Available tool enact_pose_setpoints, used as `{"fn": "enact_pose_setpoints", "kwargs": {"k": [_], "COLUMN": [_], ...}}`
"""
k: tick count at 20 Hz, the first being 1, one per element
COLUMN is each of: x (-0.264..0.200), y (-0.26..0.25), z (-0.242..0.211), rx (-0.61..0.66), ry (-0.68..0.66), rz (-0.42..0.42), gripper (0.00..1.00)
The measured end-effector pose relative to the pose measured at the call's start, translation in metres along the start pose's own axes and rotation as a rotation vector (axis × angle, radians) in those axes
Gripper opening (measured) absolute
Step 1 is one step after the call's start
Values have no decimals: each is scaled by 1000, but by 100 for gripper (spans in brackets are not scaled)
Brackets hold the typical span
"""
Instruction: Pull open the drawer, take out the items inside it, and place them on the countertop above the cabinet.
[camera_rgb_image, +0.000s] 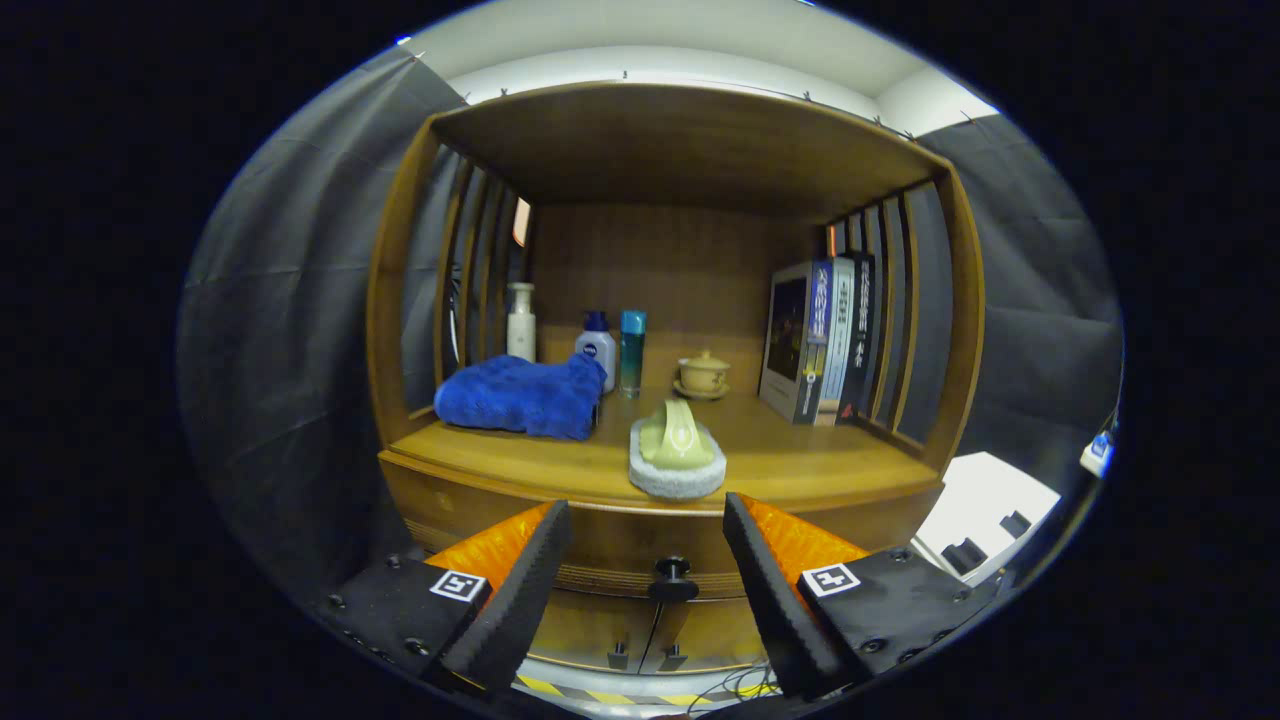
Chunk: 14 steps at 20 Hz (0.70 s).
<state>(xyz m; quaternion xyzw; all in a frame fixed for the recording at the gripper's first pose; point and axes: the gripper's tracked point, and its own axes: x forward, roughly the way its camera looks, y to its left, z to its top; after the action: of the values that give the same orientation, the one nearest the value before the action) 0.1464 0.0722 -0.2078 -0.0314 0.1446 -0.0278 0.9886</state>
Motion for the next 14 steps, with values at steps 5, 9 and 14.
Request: {"fn": "enact_pose_setpoints", "kwargs": {"k": [5, 9, 14], "x": [-62, -100, -138], "y": [5, 0, -11], "z": [67, 93, 108], "rx": [6, 30, 21], "ry": [-96, -132, -172], "rz": [46, 71, 82], "gripper": [98, 98, 98]}}
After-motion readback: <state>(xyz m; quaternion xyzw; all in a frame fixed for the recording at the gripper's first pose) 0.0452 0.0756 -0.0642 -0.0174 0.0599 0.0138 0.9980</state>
